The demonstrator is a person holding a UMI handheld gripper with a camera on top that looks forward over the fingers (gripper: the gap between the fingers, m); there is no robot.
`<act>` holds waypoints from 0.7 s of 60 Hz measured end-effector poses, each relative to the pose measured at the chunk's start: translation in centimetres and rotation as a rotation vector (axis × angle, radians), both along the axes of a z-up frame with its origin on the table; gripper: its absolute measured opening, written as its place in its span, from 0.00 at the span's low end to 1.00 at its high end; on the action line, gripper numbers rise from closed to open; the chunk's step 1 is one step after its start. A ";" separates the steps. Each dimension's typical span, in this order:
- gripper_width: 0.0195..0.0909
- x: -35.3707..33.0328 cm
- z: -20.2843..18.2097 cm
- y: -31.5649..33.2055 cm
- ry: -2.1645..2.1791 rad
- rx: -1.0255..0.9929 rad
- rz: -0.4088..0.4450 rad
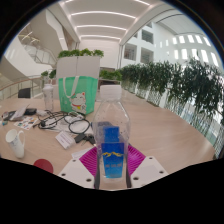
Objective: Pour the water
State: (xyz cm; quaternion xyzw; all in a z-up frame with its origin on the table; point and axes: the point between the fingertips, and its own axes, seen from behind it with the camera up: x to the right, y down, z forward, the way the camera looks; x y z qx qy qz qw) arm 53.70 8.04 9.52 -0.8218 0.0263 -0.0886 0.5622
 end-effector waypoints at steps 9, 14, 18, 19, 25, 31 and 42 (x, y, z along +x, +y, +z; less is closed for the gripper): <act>0.22 -1.8 8.7 0.8 -0.465 -0.011 0.076; 0.22 -5.6 12.1 1.9 -0.801 -0.017 0.154; 0.22 -8.2 14.1 2.1 -1.028 -0.056 0.207; 0.22 -9.1 14.0 2.2 -1.073 -0.067 0.218; 0.22 -14.2 12.6 2.4 -1.406 -0.184 0.321; 0.22 -18.3 12.4 3.3 -1.708 -0.249 0.443; 0.22 -22.5 11.5 3.5 -2.079 -0.356 0.524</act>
